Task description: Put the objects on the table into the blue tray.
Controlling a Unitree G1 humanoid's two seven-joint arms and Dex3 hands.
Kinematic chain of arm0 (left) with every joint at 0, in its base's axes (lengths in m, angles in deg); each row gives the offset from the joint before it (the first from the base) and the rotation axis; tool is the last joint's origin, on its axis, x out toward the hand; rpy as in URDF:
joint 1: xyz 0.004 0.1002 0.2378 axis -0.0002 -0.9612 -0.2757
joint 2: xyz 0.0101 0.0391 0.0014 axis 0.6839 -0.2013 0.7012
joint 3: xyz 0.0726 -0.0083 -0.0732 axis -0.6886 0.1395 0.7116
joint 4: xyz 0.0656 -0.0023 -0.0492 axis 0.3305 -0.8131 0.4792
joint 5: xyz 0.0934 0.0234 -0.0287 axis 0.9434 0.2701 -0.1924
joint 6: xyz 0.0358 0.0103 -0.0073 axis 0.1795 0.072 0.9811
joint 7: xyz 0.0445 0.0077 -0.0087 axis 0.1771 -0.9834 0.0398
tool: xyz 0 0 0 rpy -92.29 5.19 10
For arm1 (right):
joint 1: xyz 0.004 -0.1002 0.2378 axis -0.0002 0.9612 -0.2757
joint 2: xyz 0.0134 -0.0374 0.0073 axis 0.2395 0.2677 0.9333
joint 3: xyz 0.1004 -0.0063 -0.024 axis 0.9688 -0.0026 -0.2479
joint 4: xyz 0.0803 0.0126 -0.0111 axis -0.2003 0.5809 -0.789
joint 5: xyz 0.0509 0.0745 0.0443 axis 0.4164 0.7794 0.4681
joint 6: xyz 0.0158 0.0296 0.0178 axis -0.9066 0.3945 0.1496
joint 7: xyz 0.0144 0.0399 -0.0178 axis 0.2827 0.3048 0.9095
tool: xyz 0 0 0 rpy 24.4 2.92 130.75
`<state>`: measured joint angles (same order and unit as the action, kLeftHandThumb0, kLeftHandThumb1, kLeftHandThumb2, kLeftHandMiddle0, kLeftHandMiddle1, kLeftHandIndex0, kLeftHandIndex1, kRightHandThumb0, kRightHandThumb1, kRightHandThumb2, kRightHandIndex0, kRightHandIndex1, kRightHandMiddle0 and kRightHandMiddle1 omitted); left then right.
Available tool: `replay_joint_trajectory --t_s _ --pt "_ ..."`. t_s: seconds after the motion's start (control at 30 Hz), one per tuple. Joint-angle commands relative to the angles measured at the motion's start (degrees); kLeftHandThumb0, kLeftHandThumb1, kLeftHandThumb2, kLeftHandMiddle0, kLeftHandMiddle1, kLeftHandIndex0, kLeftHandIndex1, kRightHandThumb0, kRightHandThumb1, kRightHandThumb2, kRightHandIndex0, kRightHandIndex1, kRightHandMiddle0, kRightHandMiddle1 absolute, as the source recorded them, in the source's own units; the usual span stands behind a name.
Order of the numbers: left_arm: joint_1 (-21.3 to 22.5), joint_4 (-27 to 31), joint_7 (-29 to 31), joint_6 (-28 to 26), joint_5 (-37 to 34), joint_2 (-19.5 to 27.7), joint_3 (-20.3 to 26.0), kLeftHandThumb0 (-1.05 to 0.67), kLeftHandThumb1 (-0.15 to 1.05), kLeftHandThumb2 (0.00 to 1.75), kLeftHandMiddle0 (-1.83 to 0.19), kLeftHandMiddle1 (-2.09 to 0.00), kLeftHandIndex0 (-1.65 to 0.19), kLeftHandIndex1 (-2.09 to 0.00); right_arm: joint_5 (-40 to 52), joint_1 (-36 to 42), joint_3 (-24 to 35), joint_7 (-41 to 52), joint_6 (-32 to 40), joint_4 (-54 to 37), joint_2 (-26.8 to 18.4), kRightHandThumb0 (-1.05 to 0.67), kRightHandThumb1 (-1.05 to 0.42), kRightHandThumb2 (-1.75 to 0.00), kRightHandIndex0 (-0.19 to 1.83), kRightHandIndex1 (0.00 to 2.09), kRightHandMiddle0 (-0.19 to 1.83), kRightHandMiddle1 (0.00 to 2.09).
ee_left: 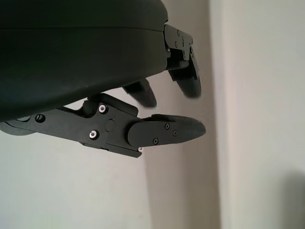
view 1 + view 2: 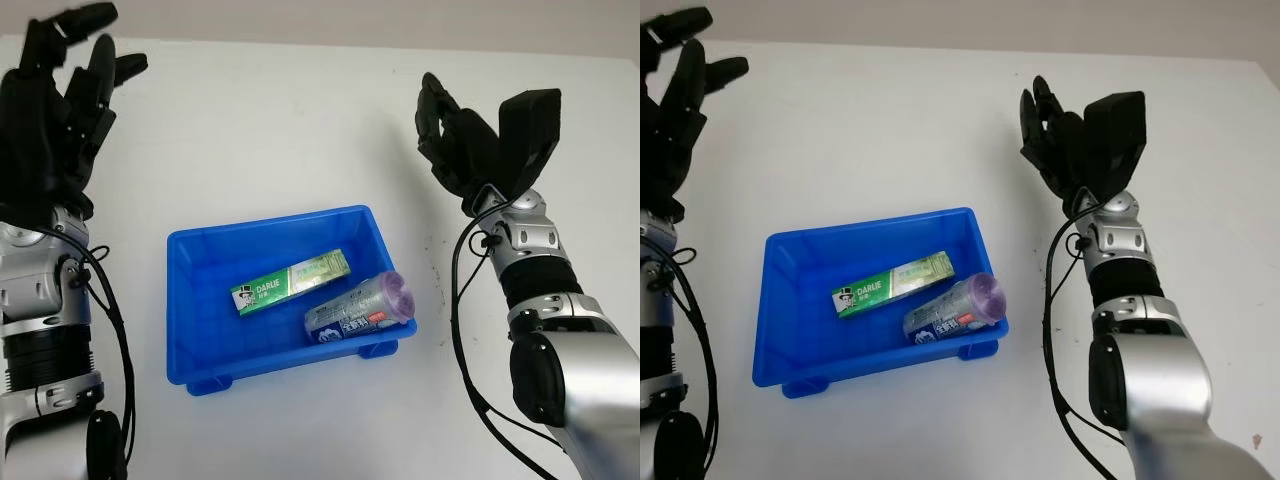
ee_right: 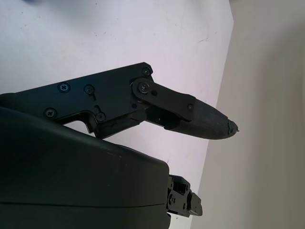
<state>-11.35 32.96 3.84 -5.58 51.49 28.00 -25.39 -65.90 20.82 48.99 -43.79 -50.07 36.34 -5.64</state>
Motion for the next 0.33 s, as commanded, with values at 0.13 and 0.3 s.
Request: replay_joint_trajectory --t_s 0.13,0.3 --pt "5.43 -14.09 3.66 -0.87 -3.46 2.91 1.29 -0.66 1.05 0.51 0.14 -0.02 0.14 -0.02 0.89 0.75 0.7 -0.1 1.04 -1.98 -0.79 -0.71 -1.05 -0.8 -0.19 0.0 -0.19 0.0" --pt "7.44 -18.05 2.65 -1.15 -4.92 1.95 1.46 -0.67 1.05 0.53 0.17 -0.04 0.17 -0.02 1.01 1.39 0.65 -0.1 1.06 -3.07 -0.85 -0.72 -1.05 -0.79 -0.19 0.0 -0.19 0.0"
